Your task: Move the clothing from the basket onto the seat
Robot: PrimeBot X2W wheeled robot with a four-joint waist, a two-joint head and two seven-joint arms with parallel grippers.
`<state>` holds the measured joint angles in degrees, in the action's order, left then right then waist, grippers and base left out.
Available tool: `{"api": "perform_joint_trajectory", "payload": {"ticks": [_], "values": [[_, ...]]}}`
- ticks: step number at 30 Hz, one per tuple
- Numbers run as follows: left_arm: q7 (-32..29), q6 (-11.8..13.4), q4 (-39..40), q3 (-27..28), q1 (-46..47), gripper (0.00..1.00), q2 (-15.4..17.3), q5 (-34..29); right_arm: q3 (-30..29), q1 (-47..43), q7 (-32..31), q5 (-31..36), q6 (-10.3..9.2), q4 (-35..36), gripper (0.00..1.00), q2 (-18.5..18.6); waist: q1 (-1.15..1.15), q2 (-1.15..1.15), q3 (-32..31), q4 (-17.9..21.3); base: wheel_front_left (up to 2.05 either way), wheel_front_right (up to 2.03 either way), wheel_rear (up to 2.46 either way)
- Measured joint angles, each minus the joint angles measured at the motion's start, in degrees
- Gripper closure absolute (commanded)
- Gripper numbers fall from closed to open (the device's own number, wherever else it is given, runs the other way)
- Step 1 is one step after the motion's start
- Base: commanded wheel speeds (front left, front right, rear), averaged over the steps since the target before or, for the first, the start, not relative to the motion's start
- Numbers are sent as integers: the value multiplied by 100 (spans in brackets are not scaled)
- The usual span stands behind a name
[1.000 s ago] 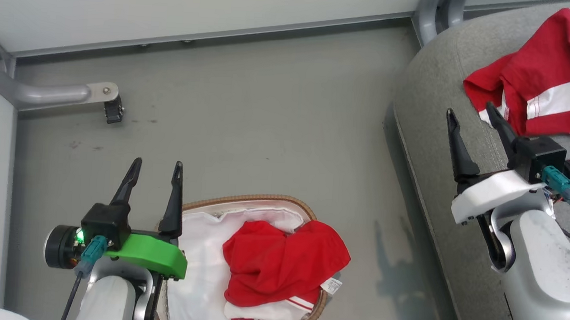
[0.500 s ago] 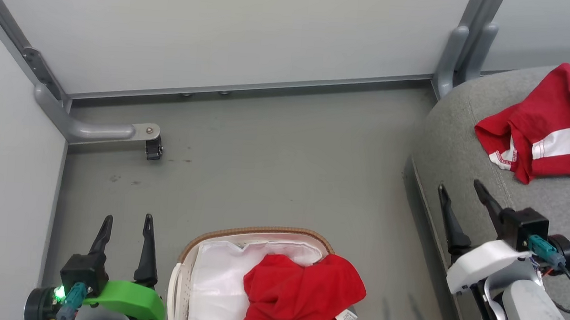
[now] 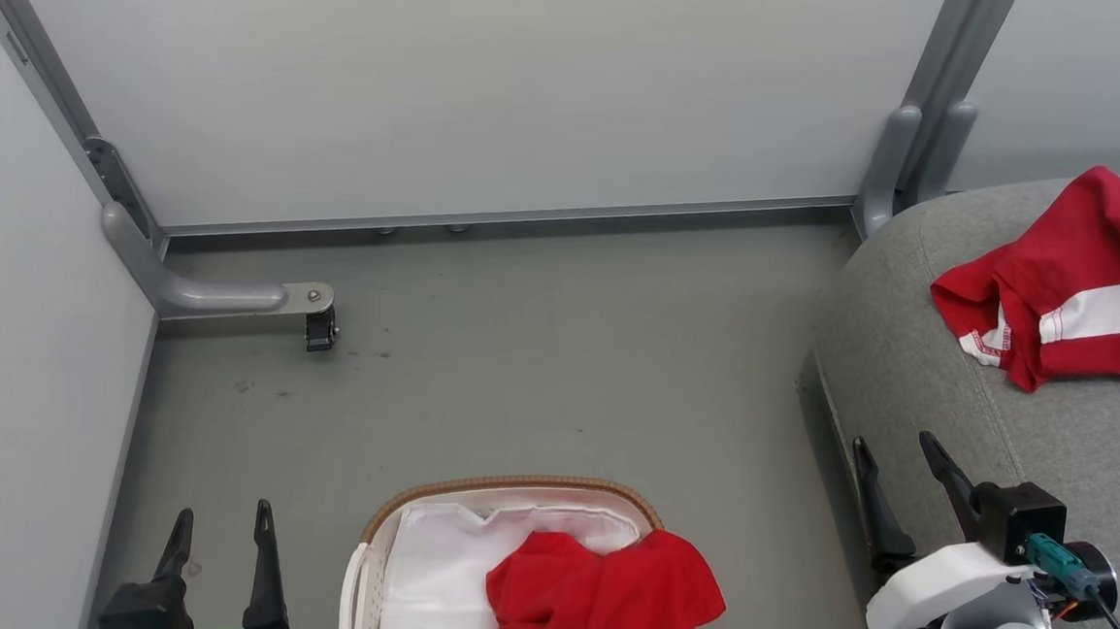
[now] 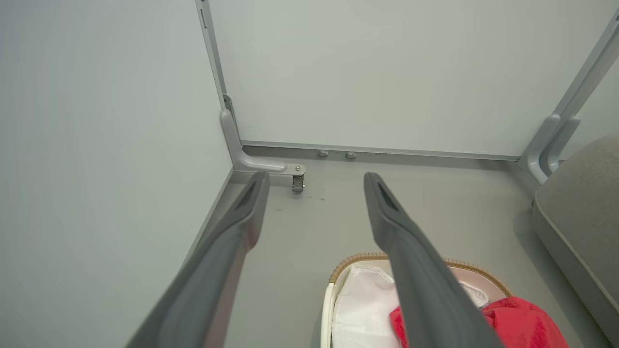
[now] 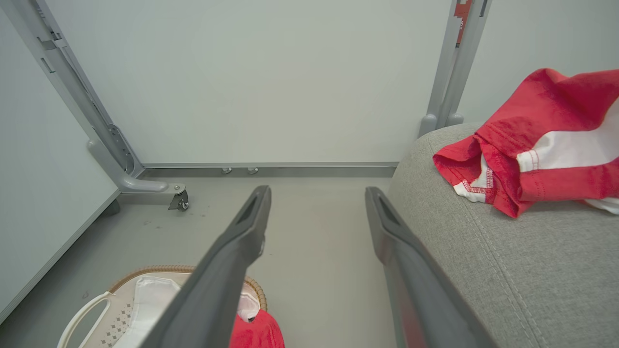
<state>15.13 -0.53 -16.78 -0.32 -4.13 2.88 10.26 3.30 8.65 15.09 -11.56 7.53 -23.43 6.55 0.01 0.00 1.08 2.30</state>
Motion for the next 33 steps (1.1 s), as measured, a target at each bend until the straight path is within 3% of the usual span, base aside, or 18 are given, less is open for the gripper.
{"api": "perform_joint_trajectory", "payload": {"ticks": [15, 33], "values": [[1, -157, -333, -631, 448, 0, -2, 157, 113, 379, 0, 8, 0, 426, 0, -101, 0, 0, 531, 159, 0, 0, 0], [0, -498, -2017, -1535, 2063, 0, -16, 113, 294, 1262, 0, -188, 0, 1149, 0, -302, -1, 0, 2140, 823, 0, 0, 0]]}}
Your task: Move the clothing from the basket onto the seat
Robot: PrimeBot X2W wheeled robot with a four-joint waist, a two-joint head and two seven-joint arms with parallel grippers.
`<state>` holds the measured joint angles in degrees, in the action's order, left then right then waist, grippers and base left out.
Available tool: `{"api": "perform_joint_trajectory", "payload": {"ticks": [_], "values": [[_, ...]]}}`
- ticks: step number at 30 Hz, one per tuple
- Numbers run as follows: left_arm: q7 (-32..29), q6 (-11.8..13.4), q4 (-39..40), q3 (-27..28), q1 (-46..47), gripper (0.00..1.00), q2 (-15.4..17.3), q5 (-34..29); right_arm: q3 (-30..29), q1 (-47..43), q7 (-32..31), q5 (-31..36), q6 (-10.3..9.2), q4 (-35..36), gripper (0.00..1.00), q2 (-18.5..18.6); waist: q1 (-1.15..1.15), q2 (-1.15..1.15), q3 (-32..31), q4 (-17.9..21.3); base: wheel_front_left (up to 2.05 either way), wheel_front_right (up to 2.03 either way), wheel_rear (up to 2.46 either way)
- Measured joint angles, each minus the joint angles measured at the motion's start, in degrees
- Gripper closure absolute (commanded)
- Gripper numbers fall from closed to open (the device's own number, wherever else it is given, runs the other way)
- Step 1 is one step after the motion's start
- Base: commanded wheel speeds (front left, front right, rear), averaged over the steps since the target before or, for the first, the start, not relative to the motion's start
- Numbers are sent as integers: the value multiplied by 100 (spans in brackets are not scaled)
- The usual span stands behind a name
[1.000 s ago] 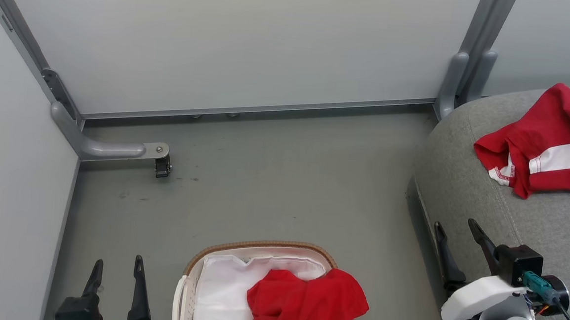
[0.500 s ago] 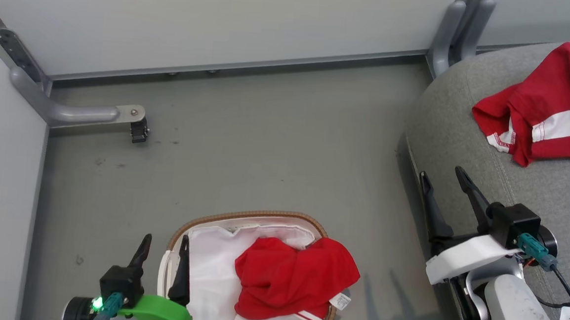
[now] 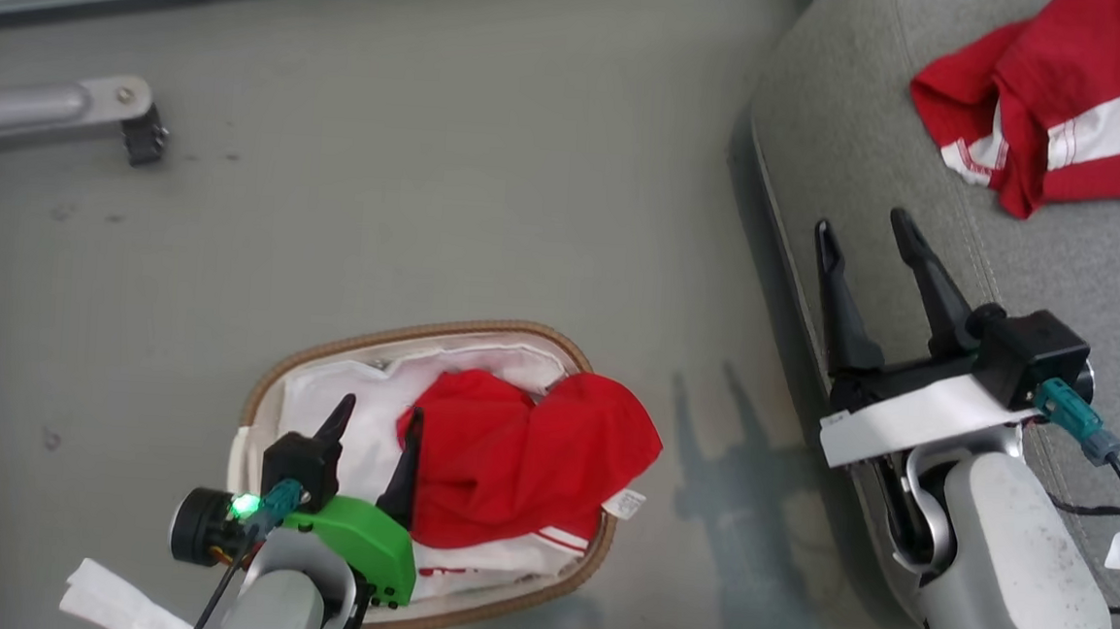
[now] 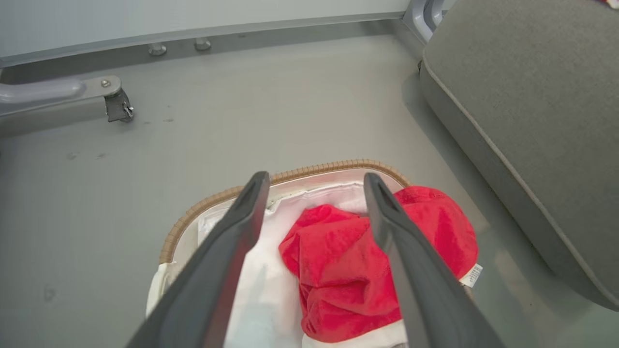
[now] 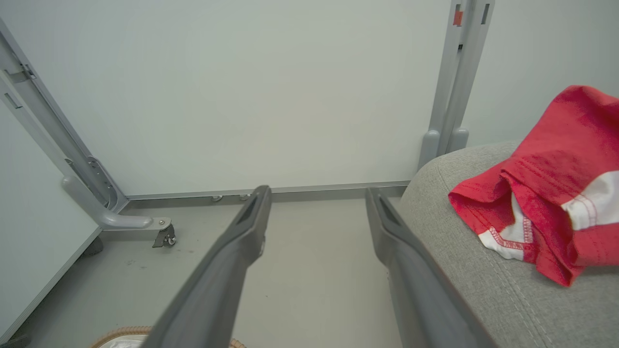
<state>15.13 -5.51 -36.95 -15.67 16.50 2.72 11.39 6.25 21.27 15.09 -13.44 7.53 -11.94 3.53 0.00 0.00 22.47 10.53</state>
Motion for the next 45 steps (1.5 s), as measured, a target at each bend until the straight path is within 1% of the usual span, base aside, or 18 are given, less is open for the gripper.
{"api": "perform_joint_trajectory", "payload": {"ticks": [4, 7, 12, 15, 20, 24, 31, 40, 45], "values": [[-1, -81, -476, -129, 333, 0, -1, -80, 15, 97, 0, -24, 0, 125, 0, -22, 0, 0, 361, 152, 0, 0, 0], [0, -148, -859, -326, 595, 0, -1, -187, 38, 176, 0, -29, 0, 182, 0, -38, 0, 0, 656, 262, 0, 0, 0], [1, -170, -1451, -559, 971, 0, 8, -193, 37, 265, 0, -29, 0, 277, 0, -48, -1, 0, 1094, 403, 0, 0, 0], [0, -182, -1802, -827, 1162, 0, 13, -180, 32, 280, 0, -19, 0, 292, 0, -51, -1, 0, 1339, 467, 0, 0, 0], [0, -188, -2270, -1433, 1469, 0, 33, -9, 7, 288, 0, -18, 0, 305, 0, -54, -1, 0, 1723, 537, 0, 0, 0], [0, -189, -2472, -1630, 1696, 0, 80, 201, 8, 324, 1, -19, 0, 379, 0, -55, -1, 0, 1965, 556, 0, 0, 0], [0, -189, -2786, -2023, 2190, 0, 132, 331, 47, 388, 0, 37, 0, 479, 0, -58, -1, 0, 2287, 553, 0, 0, 0], [0, -189, -3060, -2662, 2701, 0, 186, 499, 90, 408, 0, 56, 0, 605, 0, -60, -1, 0, 2562, 561, 0, 0, 0], [0, -189, -3148, -2998, 2748, 0, 174, 736, 88, 402, 0, 90, 0, 630, 0, -60, 0, 0, 2605, 538, 0, 0, 0]]}}
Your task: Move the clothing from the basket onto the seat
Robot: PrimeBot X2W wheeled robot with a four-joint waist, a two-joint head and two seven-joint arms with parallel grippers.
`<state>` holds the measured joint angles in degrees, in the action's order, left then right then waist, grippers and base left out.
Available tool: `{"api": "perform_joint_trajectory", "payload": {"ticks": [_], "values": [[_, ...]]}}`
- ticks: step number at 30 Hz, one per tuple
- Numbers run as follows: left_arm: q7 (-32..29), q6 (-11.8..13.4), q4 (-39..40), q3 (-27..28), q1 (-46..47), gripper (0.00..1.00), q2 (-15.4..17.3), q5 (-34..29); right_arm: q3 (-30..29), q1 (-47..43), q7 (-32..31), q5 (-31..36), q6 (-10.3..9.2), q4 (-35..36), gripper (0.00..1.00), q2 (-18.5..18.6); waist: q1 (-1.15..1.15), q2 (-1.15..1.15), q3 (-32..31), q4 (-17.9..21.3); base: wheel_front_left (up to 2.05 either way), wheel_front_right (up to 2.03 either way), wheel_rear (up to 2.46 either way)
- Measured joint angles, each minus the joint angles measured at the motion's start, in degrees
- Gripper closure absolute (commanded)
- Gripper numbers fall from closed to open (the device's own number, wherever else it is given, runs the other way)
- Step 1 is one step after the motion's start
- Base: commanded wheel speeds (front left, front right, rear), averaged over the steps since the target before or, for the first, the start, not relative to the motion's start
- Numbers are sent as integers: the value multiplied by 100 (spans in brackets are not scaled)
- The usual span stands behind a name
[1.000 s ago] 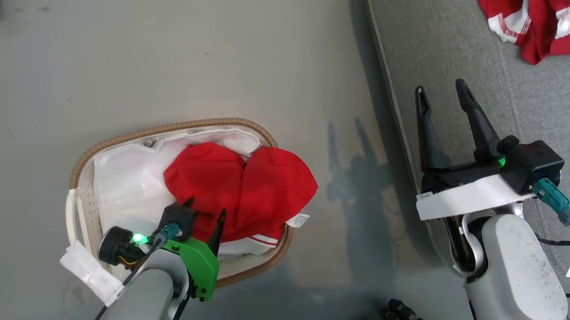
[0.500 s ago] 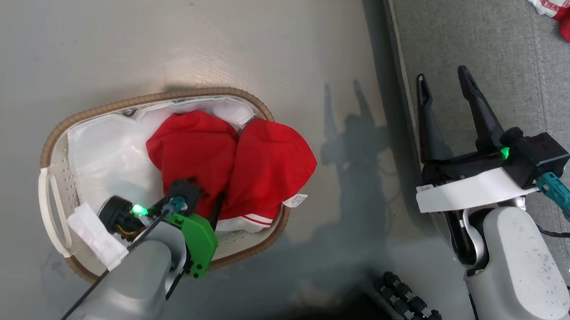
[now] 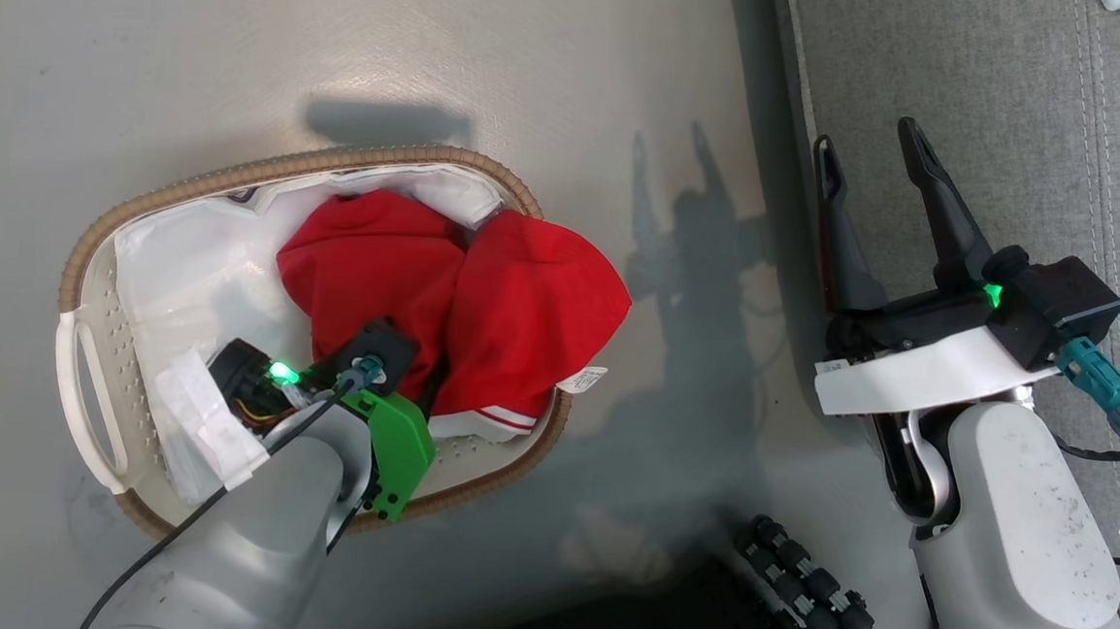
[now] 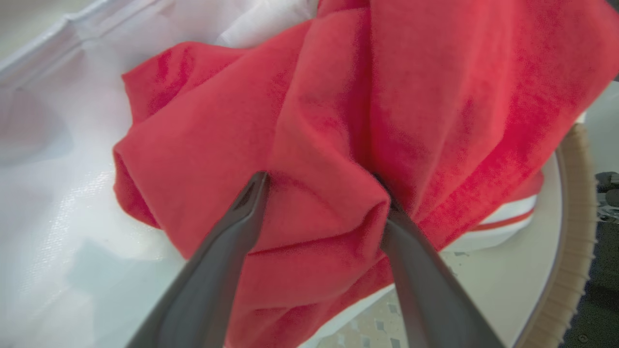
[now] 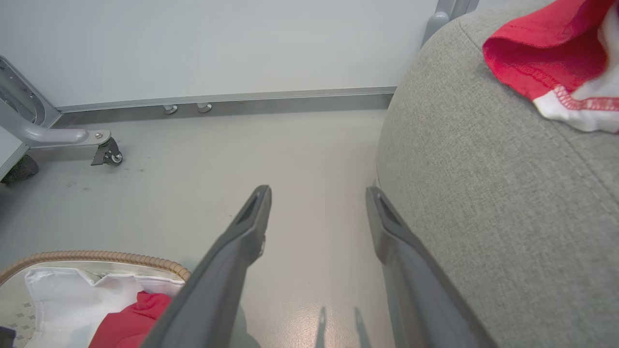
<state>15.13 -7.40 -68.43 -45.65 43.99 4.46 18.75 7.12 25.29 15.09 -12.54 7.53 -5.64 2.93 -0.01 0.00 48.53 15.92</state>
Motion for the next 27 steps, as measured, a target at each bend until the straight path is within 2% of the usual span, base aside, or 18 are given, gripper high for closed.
{"api": "perform_joint_trajectory", "payload": {"ticks": [2, 3, 4, 5, 11, 19, 27], "values": [[0, 0, 2, -210, -7, 0, -12, 182, 10, -2, 0, 0, 0, 2, 0, -1, 0, 0, -6, 4, 0, 0, 0], [0, 0, 4, -287, -7, 17, -12, 257, 10, -2, 0, 0, 0, 5, 0, -1, 0, 0, -10, 5, 0, 0, 0], [0, -1, 5, -337, -7, 68, -9, 311, 10, -2, 0, 1, 0, 5, 0, 0, 0, 0, -13, 6, 0, 0, 0], [0, -1, 7, -415, -7, 100, -1, 390, 10, -2, 0, 2, 0, 5, 0, 0, 0, 0, -20, 6, 0, 0, 0], [0, -1, 80, -614, -58, 100, 47, 947, 36, 8, 0, -9, 0, -38, 0, 0, 0, 0, -148, 18, 0, 0, 0], [0, -1, 415, -641, -443, 100, 203, 1313, 172, 51, 0, -144, 0, -232, 0, -2, 0, 0, -633, 8, 0, 0, 0], [0, -1, 932, -230, -997, 100, 261, 1460, 192, -39, 0, -215, 0, -365, 0, -7, 0, 0, -1348, -89, 0, 0, 0]]}}
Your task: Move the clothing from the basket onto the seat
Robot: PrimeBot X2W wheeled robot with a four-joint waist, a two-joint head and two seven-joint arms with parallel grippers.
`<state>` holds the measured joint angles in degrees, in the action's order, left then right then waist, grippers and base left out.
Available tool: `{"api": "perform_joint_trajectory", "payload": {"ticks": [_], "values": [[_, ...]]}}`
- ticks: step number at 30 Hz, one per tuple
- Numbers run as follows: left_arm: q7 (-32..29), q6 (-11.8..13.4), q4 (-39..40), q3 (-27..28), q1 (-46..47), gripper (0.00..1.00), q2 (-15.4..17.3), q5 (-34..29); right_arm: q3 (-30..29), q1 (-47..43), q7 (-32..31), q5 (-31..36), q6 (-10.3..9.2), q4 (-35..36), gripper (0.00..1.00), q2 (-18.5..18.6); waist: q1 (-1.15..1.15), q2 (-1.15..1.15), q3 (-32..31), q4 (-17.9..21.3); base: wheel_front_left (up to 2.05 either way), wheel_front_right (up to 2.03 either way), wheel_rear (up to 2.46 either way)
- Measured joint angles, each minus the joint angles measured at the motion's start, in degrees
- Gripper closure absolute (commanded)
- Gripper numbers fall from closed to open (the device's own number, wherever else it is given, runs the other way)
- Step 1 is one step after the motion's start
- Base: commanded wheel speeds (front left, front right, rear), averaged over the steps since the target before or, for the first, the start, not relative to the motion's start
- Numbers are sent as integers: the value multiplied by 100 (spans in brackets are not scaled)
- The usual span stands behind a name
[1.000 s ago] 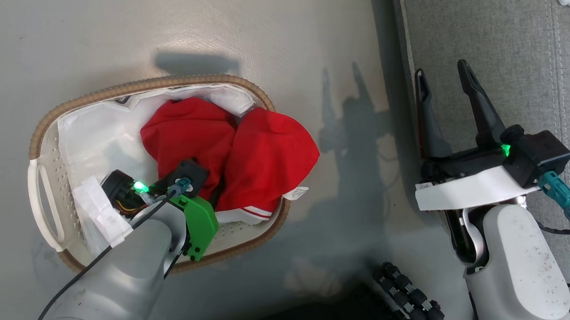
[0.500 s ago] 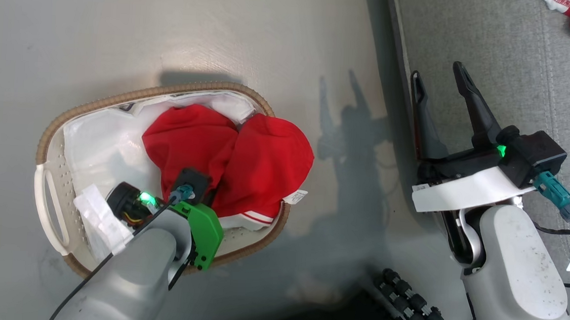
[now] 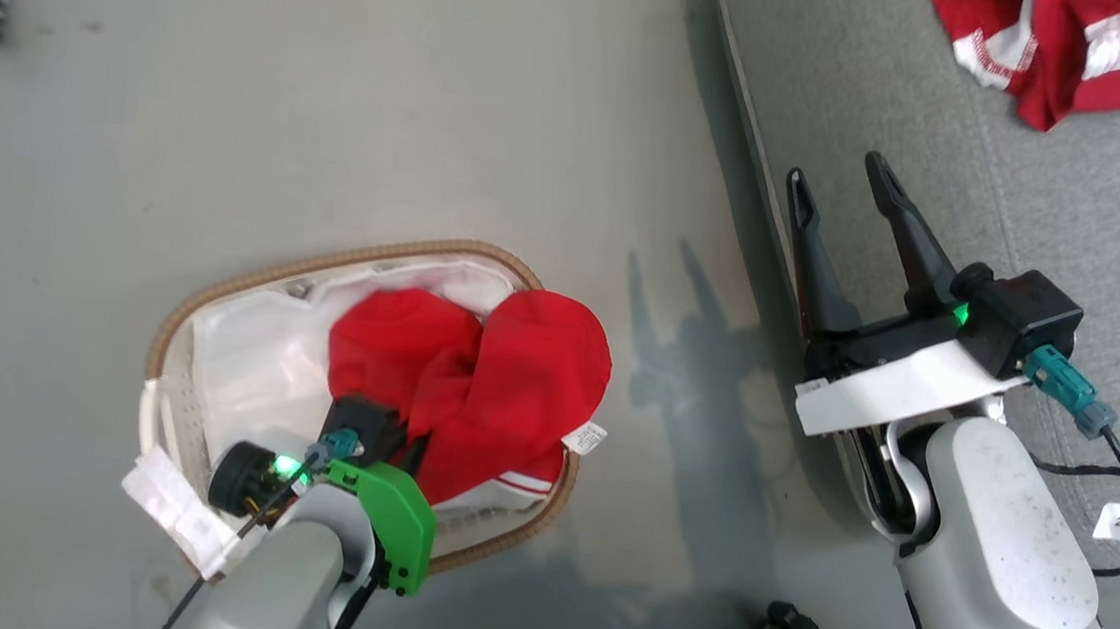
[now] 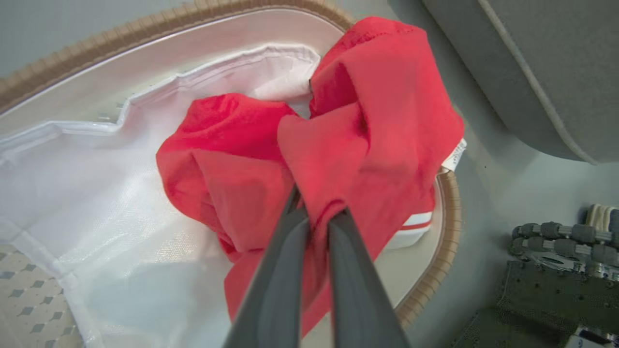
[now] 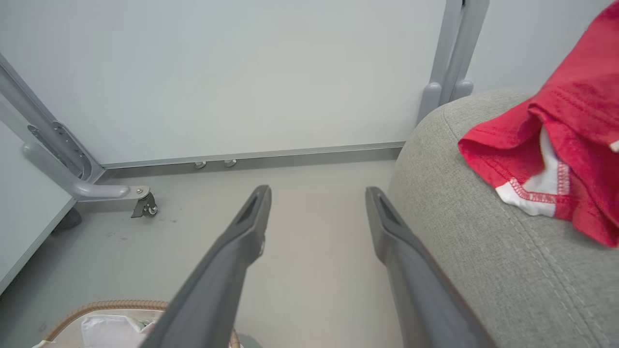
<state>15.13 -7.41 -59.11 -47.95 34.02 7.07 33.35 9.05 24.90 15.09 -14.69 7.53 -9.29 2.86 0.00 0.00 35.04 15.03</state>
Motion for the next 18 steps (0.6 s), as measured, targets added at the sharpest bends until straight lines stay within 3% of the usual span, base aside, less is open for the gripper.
{"api": "perform_joint_trajectory", "payload": {"ticks": [18], "values": [[-2, 54, 1562, 1513, -1690, 100, -134, -823, 81, -811, 0, -208, 0, -510, 0, -3, 1, 0, -1875, -522, 0, 0, 0]]}}
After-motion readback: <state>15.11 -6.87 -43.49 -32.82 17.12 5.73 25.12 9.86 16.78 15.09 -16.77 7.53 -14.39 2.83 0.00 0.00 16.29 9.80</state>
